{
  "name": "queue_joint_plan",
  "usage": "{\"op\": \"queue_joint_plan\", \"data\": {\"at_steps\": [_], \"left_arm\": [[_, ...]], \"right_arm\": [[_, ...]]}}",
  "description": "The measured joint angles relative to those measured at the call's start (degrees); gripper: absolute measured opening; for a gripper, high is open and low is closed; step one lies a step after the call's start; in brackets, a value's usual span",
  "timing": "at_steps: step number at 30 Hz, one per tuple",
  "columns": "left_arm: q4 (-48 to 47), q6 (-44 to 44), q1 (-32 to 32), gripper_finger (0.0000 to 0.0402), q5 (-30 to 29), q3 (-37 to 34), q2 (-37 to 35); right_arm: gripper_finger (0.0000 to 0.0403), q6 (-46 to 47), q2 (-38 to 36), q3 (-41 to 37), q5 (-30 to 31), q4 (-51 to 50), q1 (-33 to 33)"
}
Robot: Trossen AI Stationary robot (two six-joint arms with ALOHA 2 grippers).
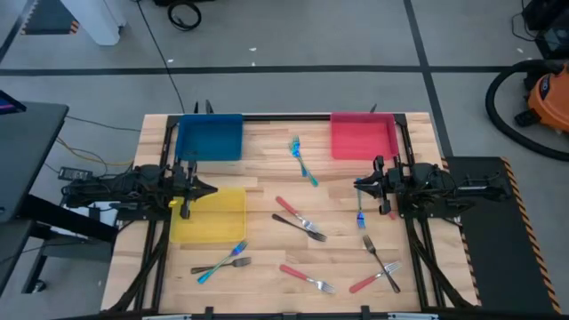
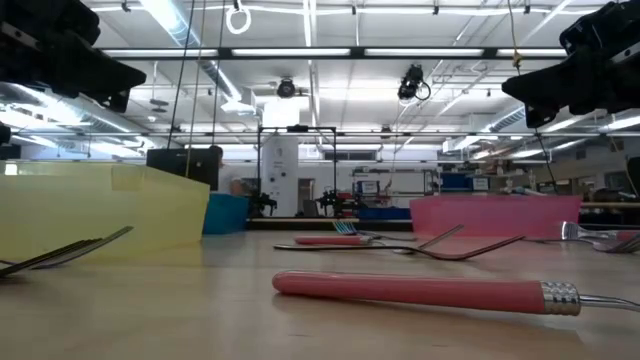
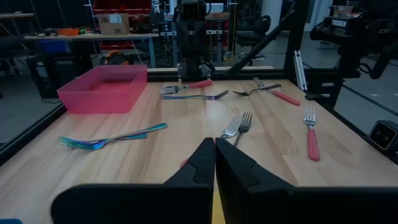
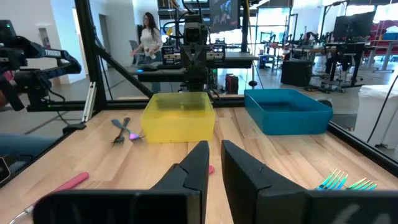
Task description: Sort silverware by color (type)
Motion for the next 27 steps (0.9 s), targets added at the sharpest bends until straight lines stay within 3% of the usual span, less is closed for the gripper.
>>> {"op": "queue_joint_plan", "data": {"at_steps": [11, 14, 20, 27], "left_arm": [[0.0, 0.0, 0.0, 0.0016, 0.01, -0.02, 0.0], [0.0, 0.01, 0.01, 0.0016, 0.02, 0.0, 0.01], [0.93, 10.46, 0.01, 0.0016, -0.02, 0.0, -0.01], [0.94, 11.24, 0.01, 0.0016, -0.02, 0.0, -0.01]], "right_arm": [[0.0052, 0.0, 0.0, 0.0, 0.01, 0.01, 0.01], [0.0052, -0.02, 0.0, 0.0, 2.54, 0.44, 0.02], [0.0052, -1.55, 0.0, 0.0, 4.57, 1.1, 0.0], [0.0052, -0.56, 0.0, 0.0, 4.56, 8.29, 0.0]]}}
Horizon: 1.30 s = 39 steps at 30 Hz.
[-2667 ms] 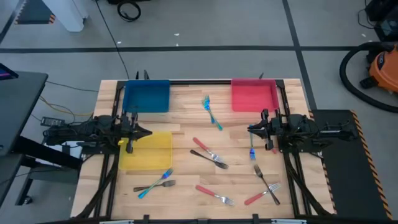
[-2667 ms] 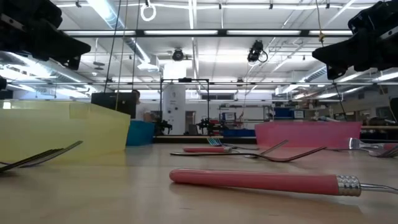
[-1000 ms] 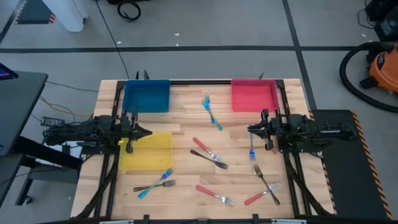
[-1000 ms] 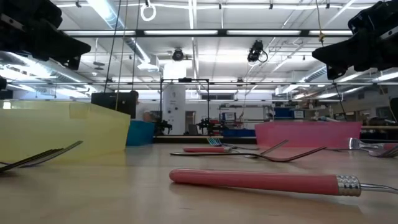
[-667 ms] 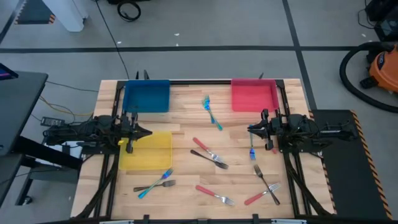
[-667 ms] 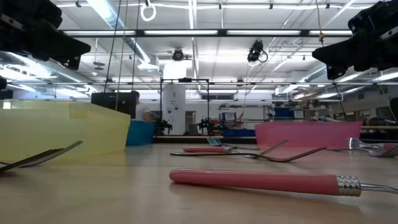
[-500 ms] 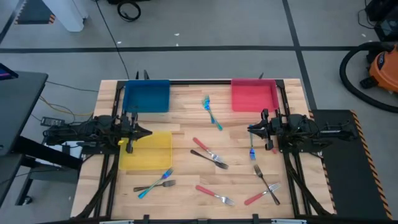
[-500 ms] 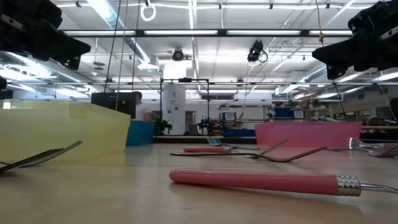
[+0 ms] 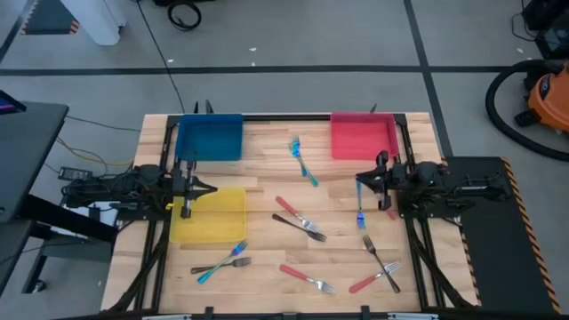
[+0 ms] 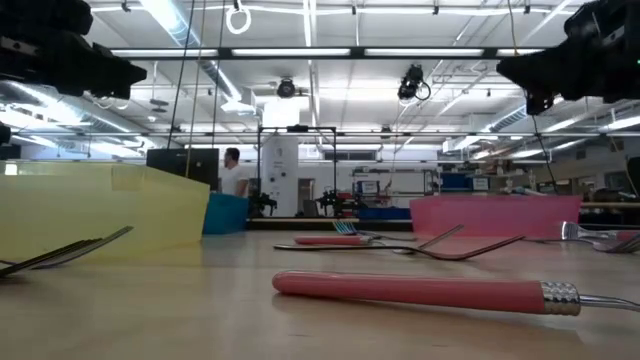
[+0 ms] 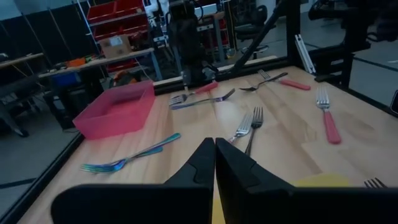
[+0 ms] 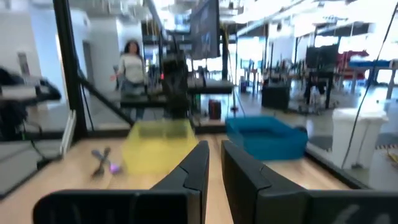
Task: Sort silverware by color (type)
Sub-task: Put the pink fork into the red bin
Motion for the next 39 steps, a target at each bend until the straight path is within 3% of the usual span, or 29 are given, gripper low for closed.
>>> {"op": "queue_joint_plan", "data": {"at_steps": [7, 14, 27, 34, 39], "left_arm": [[3.52, -4.58, 0.0, 0.0016, 0.03, 0.0, 0.02], [5.62, -17.49, -0.02, 0.0016, 0.09, 0.0, 0.02], [6.25, -17.81, 0.0, 0.0016, 0.07, 0.0, 0.02], [7.9, -16.94, 0.0, 0.0016, 0.05, 0.0, 0.01], [9.14, -16.78, -0.02, 0.0016, 0.02, 0.0, 0.0]], "right_arm": [[0.0052, 0.78, 0.0, 0.0, -0.01, 9.17, 0.0], [0.0052, 0.27, 0.0, 0.0, -0.24, 9.98, 0.0], [0.0052, 9.62, 0.0, 0.0, -1.56, 11.71, 0.0], [0.0052, 9.8, -0.02, 0.0, 5.41, 11.85, 0.0], [0.0052, 9.8, 0.0, 0.0, 5.48, 11.85, 0.0]]}}
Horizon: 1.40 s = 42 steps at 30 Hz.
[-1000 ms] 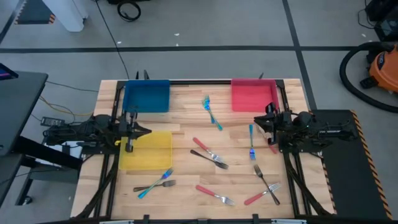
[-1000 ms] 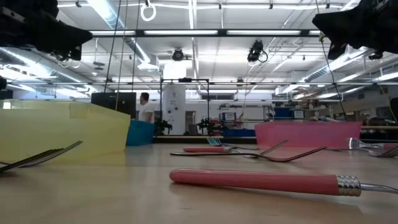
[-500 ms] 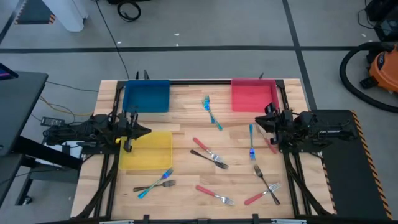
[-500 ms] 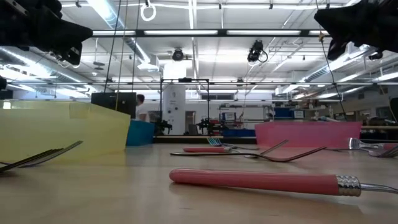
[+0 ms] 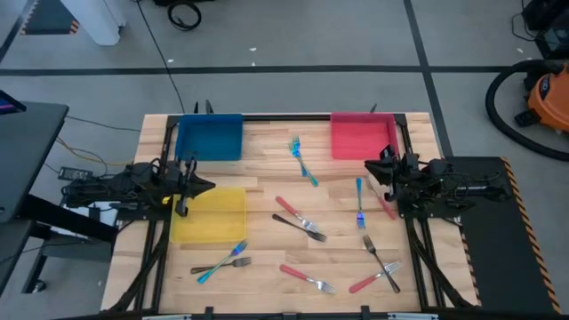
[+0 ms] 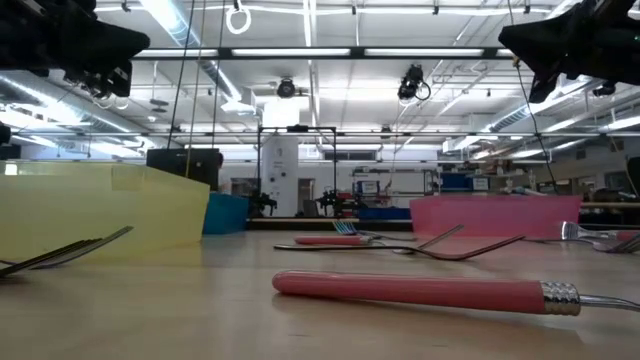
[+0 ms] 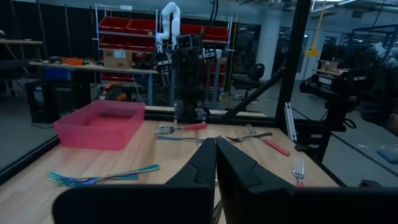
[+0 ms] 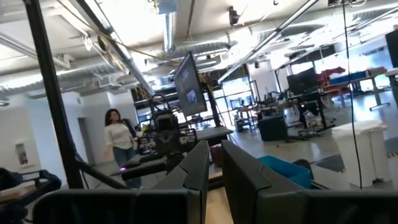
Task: Sort silverware by color (type)
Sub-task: Put the pink fork into the red bin
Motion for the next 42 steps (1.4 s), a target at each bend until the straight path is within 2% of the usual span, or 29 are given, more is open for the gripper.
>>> {"op": "queue_joint_plan", "data": {"at_steps": [6, 15, 26, 34, 37, 42], "left_arm": [[-0.62, -1.48, 0.0, 0.0016, 0.02, 0.0, 0.02], [-3.22, -2.28, 0.02, 0.0016, 0.01, 0.0, 0.02], [-3.69, -3.64, 0.0, 0.0016, 0.0, 0.0, 0.02], [-3.69, 0.86, 0.0, 0.0016, -0.02, 0.0, 0.02], [-3.69, 1.04, 0.02, 0.0016, -0.02, 0.0, 0.02], [-3.69, 1.06, 0.0, 0.0016, -0.02, 0.0, 0.02]], "right_arm": [[0.0052, -1.93, 0.0, 0.0, -1.02, 0.24, 0.01], [0.0052, 3.82, 0.0, 0.0, -4.67, 0.28, 0.02], [0.0052, 4.0, 0.0, 0.0, -4.21, 1.23, 0.02], [0.0052, 2.59, 0.0, 0.0, -3.99, 1.27, 0.02], [0.0052, -0.37, 0.0, 0.0, -2.85, 1.27, 0.02], [0.0052, -0.32, 0.0, 0.0, -2.51, 1.14, 0.02]]}}
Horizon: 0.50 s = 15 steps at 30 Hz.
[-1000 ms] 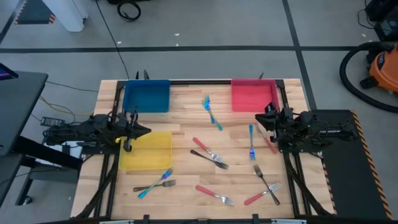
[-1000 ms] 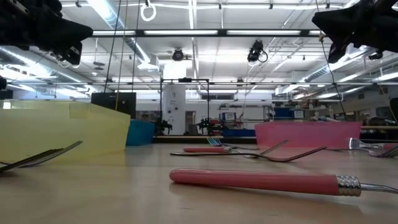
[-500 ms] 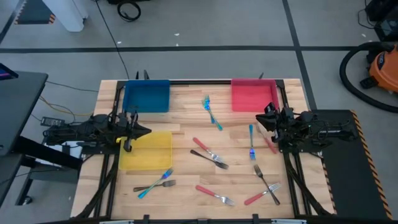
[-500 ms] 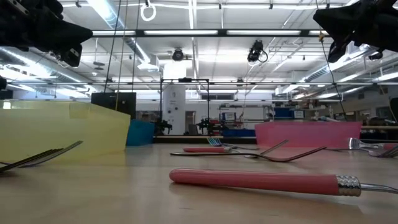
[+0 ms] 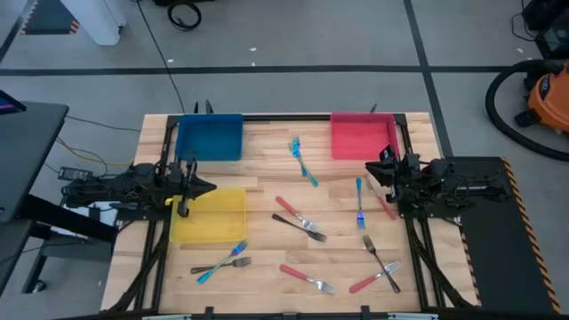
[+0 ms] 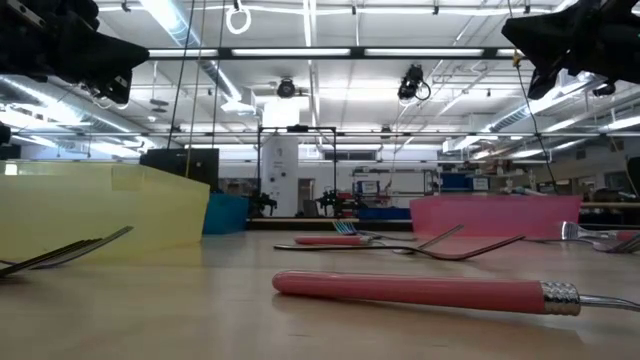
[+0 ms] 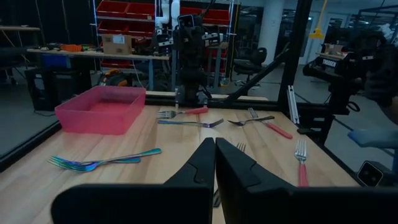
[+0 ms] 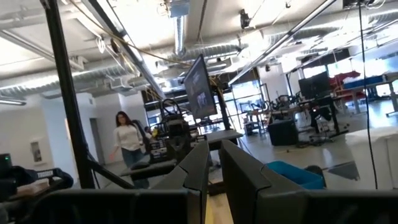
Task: Sort silverware by color (type)
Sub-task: Put the pink fork into the red bin
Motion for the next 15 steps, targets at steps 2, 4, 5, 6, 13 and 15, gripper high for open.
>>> {"op": "queue_joint_plan", "data": {"at_steps": [2, 4, 5, 6, 13, 15], "left_arm": [[0.0, -0.04, 0.0, 0.0016, 0.0, 0.0, 0.0], [0.0, -0.21, 0.0, 0.0016, 0.0, 0.0, 0.0], [0.0, -0.29, 0.0, 0.0016, 0.02, 0.0, 0.0], [0.0, -0.3, 0.02, 0.0016, 0.02, 0.0, 0.0], [-0.13, -0.5, 0.01, 0.0016, 0.02, 0.0, 0.0], [-0.38, -0.91, 0.02, 0.0016, 0.02, 0.0, 0.0]], "right_arm": [[0.0052, -0.44, 0.0, 0.0, 0.03, 0.23, 0.0], [0.0053, -2.47, 0.0, 0.0, 0.78, 1.48, -0.04], [0.0054, -3.85, 0.0, 0.0, 1.64, 2.18, -0.04], [0.0056, -5.08, 0.0, 0.0, 2.34, 2.44, -0.04], [0.0086, -10.52, 0.0, 0.0, 3.21, 3.3, -0.05], [0.0098, -10.93, 0.0, 0.0, 3.21, 3.3, -0.04]]}}
